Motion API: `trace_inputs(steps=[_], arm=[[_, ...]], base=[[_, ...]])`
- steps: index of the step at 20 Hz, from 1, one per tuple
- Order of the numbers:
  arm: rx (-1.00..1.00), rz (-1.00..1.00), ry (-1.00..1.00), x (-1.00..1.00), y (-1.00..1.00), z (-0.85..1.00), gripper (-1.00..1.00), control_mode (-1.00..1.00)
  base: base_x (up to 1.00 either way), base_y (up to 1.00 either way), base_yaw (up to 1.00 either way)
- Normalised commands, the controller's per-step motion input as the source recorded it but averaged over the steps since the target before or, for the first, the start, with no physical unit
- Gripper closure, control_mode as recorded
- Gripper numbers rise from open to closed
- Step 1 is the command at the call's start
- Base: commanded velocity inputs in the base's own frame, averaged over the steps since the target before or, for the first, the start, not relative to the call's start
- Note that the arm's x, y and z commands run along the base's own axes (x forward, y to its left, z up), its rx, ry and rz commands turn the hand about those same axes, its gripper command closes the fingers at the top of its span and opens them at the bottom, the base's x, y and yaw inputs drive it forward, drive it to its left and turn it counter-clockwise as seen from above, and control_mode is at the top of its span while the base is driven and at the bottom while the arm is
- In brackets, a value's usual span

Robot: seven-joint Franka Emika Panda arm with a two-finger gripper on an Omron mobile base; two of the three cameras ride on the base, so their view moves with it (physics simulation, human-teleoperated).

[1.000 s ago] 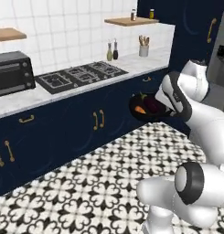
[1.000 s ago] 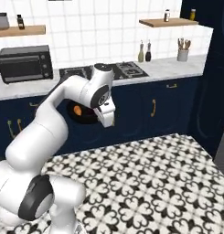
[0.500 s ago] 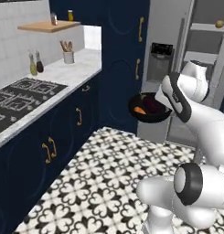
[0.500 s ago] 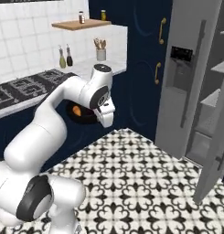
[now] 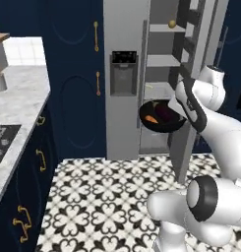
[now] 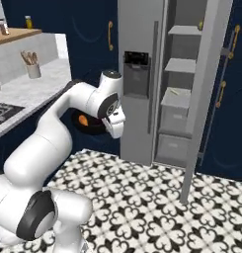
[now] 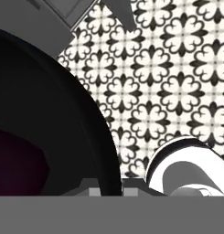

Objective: Pick the chicken drumstick and eggplant from their plates and place them in the bowl. Then put the bowl in the fridge.

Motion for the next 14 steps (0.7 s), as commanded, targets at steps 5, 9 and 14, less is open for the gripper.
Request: trace_inputs(steps=[5,9,14], arm=[[0.00,0.00,0.00,0.00,0.00,0.00,1.00,1.00],[0.00,0.00,0.00,0.00,0.00,0.00,1.00,1.00],[0.00,0.00,0.00,0.00,0.00,0.00,1.00,1.00]], base=[[0.94,0.73,-0.68],[1.00,0.72,-0.65],[1.00,0.46,-0.54]])
